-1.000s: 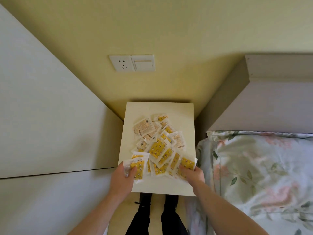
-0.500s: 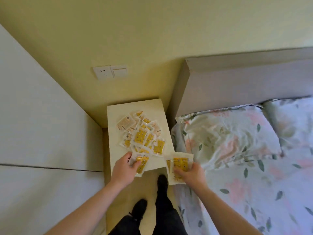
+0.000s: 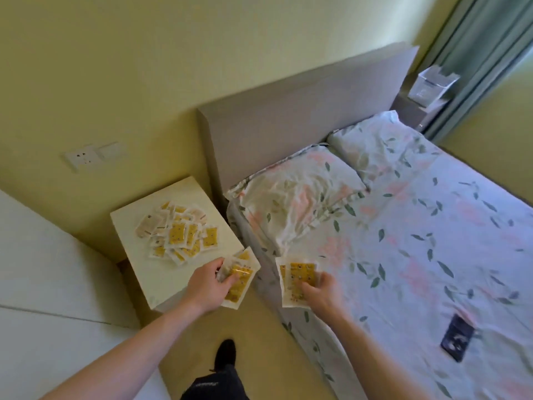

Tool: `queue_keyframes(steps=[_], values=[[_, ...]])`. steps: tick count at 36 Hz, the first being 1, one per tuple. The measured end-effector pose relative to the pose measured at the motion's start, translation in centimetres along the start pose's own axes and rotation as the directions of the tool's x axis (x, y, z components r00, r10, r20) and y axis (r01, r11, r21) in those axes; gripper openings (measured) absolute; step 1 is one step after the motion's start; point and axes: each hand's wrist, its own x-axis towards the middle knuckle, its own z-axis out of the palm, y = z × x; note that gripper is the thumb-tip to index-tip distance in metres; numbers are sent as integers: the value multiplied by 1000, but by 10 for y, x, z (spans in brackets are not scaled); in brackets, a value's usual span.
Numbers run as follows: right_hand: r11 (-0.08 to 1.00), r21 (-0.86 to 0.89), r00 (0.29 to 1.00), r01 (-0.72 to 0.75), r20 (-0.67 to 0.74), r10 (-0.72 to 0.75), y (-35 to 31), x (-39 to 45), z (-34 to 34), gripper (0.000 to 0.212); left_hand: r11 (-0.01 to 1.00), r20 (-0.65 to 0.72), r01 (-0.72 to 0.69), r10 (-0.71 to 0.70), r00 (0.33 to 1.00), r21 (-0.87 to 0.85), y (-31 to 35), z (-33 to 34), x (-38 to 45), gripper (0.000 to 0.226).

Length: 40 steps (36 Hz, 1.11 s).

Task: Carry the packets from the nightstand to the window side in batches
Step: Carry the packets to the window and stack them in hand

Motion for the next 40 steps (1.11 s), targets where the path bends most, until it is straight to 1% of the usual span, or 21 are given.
queue_keyframes(steps=[3, 6, 8, 12, 15, 19, 23, 26, 29, 30, 31, 33, 34, 35, 36, 38, 40], values=[[999, 11, 998, 39, -54, -39, 40, -39, -46, 9, 997, 26, -74, 73, 997, 23, 39, 38, -29, 16], [999, 25, 991, 30, -131, -26, 92, -79, -96, 10, 988, 59, -144, 141, 988, 51, 75, 85, -65, 21], [999, 41, 985, 33, -170, -26, 129, -106, -130, 11, 984, 74, -168, 164, 984, 57, 98, 120, -93, 17], [996, 73, 967, 49, -253, -29, 196, -157, -195, 12, 977, 116, -212, 211, 970, -7, 135, 185, -144, 18], [993, 109, 951, 37, -308, -2, 240, -188, -236, 10, 965, 149, -260, 261, 954, -28, 159, 225, -177, 24], [985, 165, 936, 45, -351, 16, 284, -220, -283, 11, 965, 151, -261, 263, 953, -33, 207, 262, -224, 9], [978, 190, 917, 85, -400, -2, 315, -237, -330, 15, 954, 189, -296, 299, 935, -41, 248, 296, -249, 9], [975, 198, 899, 96, -438, 1, 336, -245, -363, 24, 948, 223, -313, 319, 921, -62, 271, 326, -257, 22], [972, 221, 878, 85, -478, 32, 363, -256, -399, 35, 948, 236, -307, 317, 918, -81, 292, 366, -256, 58], [971, 226, 869, 80, -493, 43, 375, -260, -412, 36, 949, 245, -301, 316, 917, -96, 301, 383, -255, 58], [971, 226, 860, 75, -507, 52, 387, -266, -425, 37, 948, 268, -303, 319, 909, -99, 313, 402, -257, 47], [975, 218, 848, 48, -524, 75, 414, -278, -450, 34, 942, 302, -320, 336, 892, -103, 340, 442, -267, 14], [975, 220, 840, 41, -535, 85, 429, -285, -464, 35, 934, 320, -336, 356, 878, -119, 355, 465, -273, 9], [974, 224, 828, 34, -552, 99, 444, -292, -480, 37, 926, 341, -356, 377, 861, -125, 370, 488, -278, 19], [972, 233, 807, 22, -578, 120, 458, -298, -495, 37, 922, 357, -361, 387, 850, -140, 384, 510, -283, 21], [967, 253, 765, -3, -622, 166, 485, -315, -519, 34, 915, 391, -377, 404, 827, -148, 409, 548, -297, 6], [959, 283, 737, -15, -645, 201, 512, -331, -539, 35, 900, 420, -404, 435, 796, -166, 433, 579, -314, 16]])
